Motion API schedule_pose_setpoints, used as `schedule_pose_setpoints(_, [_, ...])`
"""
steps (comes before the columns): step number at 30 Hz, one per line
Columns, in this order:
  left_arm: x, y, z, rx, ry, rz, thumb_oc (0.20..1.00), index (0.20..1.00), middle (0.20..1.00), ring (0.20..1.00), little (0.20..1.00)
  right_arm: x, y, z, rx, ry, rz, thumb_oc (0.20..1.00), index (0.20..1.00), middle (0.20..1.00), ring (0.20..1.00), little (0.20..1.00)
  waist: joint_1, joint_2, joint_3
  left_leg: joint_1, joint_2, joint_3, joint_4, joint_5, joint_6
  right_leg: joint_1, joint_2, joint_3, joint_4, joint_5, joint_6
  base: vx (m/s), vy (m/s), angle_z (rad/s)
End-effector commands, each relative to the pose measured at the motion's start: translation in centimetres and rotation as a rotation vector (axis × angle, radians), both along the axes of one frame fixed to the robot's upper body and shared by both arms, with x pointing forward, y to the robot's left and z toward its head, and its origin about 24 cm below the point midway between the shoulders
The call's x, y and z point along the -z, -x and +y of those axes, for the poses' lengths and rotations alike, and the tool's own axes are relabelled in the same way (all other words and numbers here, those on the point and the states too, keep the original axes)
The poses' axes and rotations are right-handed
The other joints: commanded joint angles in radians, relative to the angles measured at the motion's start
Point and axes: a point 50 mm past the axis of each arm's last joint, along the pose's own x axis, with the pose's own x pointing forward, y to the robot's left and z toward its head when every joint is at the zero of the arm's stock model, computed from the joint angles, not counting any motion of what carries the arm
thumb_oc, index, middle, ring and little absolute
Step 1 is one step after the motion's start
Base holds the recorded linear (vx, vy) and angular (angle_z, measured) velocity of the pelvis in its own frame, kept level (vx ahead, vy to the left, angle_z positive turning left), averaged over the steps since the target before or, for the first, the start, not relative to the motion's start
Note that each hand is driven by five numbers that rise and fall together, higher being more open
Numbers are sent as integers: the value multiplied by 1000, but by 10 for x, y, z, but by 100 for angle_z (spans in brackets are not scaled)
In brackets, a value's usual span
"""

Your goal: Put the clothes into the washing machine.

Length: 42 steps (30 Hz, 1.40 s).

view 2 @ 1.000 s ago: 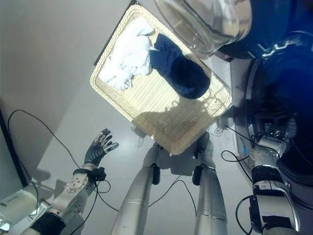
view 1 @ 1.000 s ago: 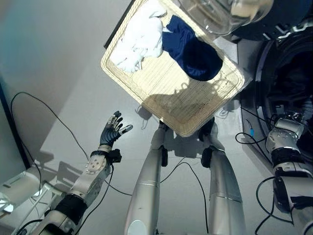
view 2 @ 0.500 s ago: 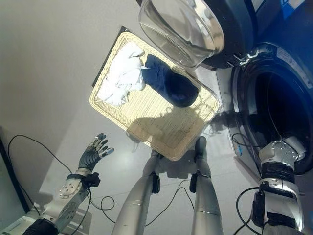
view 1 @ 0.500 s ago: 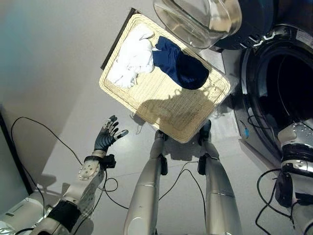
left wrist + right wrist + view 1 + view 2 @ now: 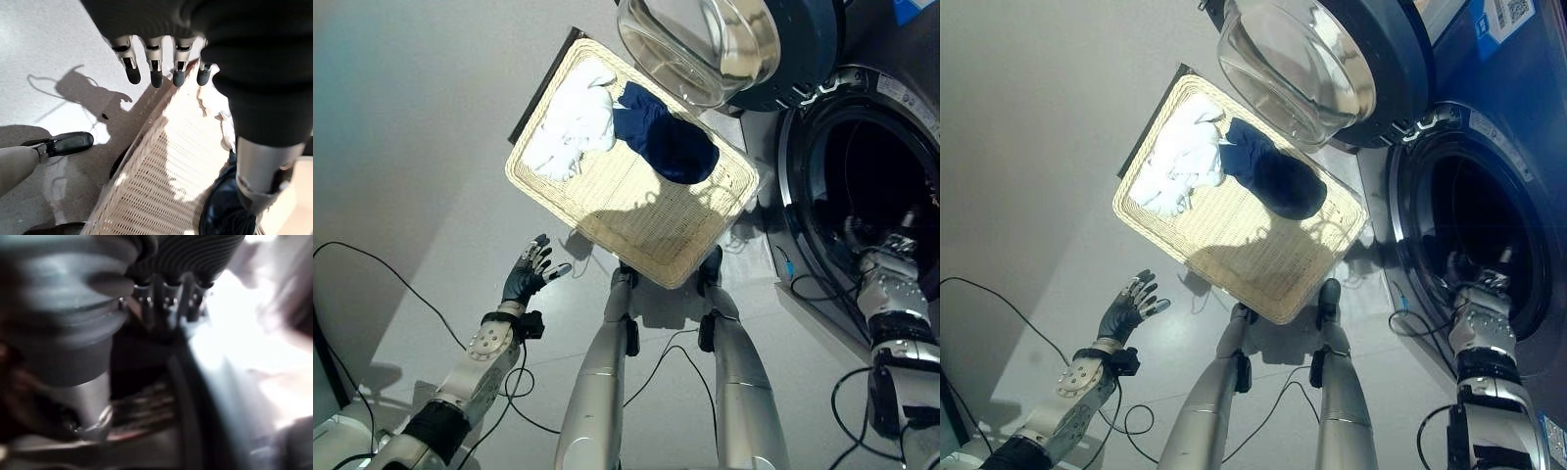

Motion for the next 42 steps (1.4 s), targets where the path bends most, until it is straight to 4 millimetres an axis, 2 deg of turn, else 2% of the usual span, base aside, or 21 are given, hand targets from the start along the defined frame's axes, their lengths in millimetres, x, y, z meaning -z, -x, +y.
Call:
schedule_pose_setpoints(1, [0,1,1,-23,13,-22,1000,1000,1000,1000,1000,-28,5,-15,95,283,-90,1000,1000,1000,1000,1000,7,-4,-12,-11,-65,28,58,-100,-17,23,24,-52,-116,101,73,0,0,0])
schedule_pose_setpoints(2, [0,1,1,-24,13,-22,1000,1000,1000,1000,1000,-28,5,-14,95,283,-90,1000,1000,1000,1000,1000,7,-4,-12,-11,-65,27,57,-100,-17,23,24,-53,-116,101,73,0,0,0])
schedule_pose_setpoints(3, [2,0,-4,-15,18,-13,1000,1000,1000,1000,1000,-44,-1,-8,135,376,-131,1000,1000,1000,1000,1000,7,-10,-12,0,-59,35,49,-99,-22,33,26,-57,-128,105,74,0,0,0])
schedule_pose_setpoints(7, [4,-3,-10,-21,42,-9,1000,1000,1000,1000,1000,-62,-6,-1,175,458,-192,1000,1000,1000,1000,1000,4,-19,-12,11,-57,41,35,-93,-24,43,29,-60,-148,120,76,2,61,0])
schedule_pose_setpoints(10, [8,-3,-14,-30,61,0,1000,1000,1000,1000,1000,-55,-9,15,143,446,-176,1000,1000,1000,1000,1000,-1,-25,-12,27,-56,41,30,-99,-27,57,33,-58,-153,117,78,-7,83,2])
schedule_pose_setpoints(11, [9,-4,-19,-39,74,-4,1000,1000,1000,1000,1000,-46,-12,31,101,444,-158,1000,1000,1000,1000,1000,-6,-28,-12,22,-54,45,29,-91,-27,50,32,-57,-157,126,76,-17,77,1])
schedule_pose_setpoints(16, [11,-3,-20,-43,79,1,1000,1000,1000,1000,1000,-40,-11,37,85,446,-143,1000,1000,1000,1000,1000,-7,-29,-12,32,-53,46,27,-97,-28,59,32,-56,-158,121,77,4,48,2])
schedule_pose_setpoints(17, [16,0,-27,-75,110,-4,1000,1000,1000,1000,1000,-6,-6,77,-27,435,-77,1000,1000,1000,1000,1000,-16,-36,-12,43,-51,53,21,-95,-27,66,34,-51,-170,127,71,-3,118,-4])
schedule_pose_setpoints(18, [16,0,-27,-75,110,-4,1000,1000,1000,1000,1000,-6,-6,77,-27,435,-77,1000,1000,1000,1000,1000,-16,-36,-12,43,-51,53,21,-95,-27,66,34,-51,-170,127,71,-17,243,0])
schedule_pose_setpoints(19, [22,3,-34,-147,106,-22,1000,1000,1000,1000,1000,29,6,118,-139,452,24,1000,1000,1000,1000,1000,-27,-46,-12,51,-48,59,16,-91,-27,73,37,-42,-179,129,63,-30,233,8])
schedule_pose_setpoints(20, [24,5,-33,-223,73,-50,1000,1000,1000,1000,1000,52,16,136,-231,505,119,1000,1000,1000,1000,1000,-32,-49,-12,61,-46,60,13,-89,-28,81,40,-38,-181,125,59,-36,271,3])
schedule_pose_setpoints(21, [23,6,-32,-248,53,-65,1000,1000,1000,1000,1000,59,19,141,-258,544,152,1000,1000,1000,1000,1000,-32,-48,-12,62,-45,61,14,-87,-29,83,39,-38,-180,124,58,-24,166,-4])
schedule_pose_setpoints(22, [23,6,-31,-260,47,-70,1000,1000,1000,1000,1000,61,21,143,-272,570,165,1000,1000,1000,1000,1000,-33,-48,-12,64,-45,61,14,-87,-30,85,39,-38,-179,123,58,-20,139,-6])
schedule_pose_setpoints(25, [15,5,-21,-360,12,-148,1000,1000,1000,1000,1000,82,34,147,-401,855,300,1000,1000,1000,1000,1000,-38,-46,-12,82,-41,64,12,-83,-36,104,34,-38,-179,114,60,-25,156,1])
schedule_pose_setpoints(29, [8,3,-17,-390,-36,-196,1000,1000,1000,1000,1000,96,40,142,-480,955,364,1000,1000,1000,1000,1000,-39,-47,-12,95,-38,66,14,-84,-40,116,32,-41,-178,109,62,-17,89,0])
schedule_pose_setpoints(32, [-5,-1,-12,-429,-169,-273,1000,1000,1000,1000,1000,106,45,131,-539,1069,414,1000,1000,1000,1000,1000,-39,-56,-12,120,-37,72,17,-91,-40,138,33,-40,-173,100,65,-11,82,1])
schedule_pose_setpoints(37, [-28,-18,-11,-402,-400,-326,1000,1000,1000,1000,1000,105,45,122,-545,1204,443,1000,1000,1000,1000,1000,-49,-76,-12,129,-37,84,31,-100,-41,144,37,-34,-154,90,69,-2,48,0])
schedule_pose_setpoints(42, [-44,-42,-2,-399,-570,-288,1000,1000,1000,1000,1000,101,40,121,-545,1204,439,1000,1000,1000,1000,1000,-72,-92,-12,132,-33,102,36,-103,-40,138,44,-15,-144,91,71,16,47,-3])
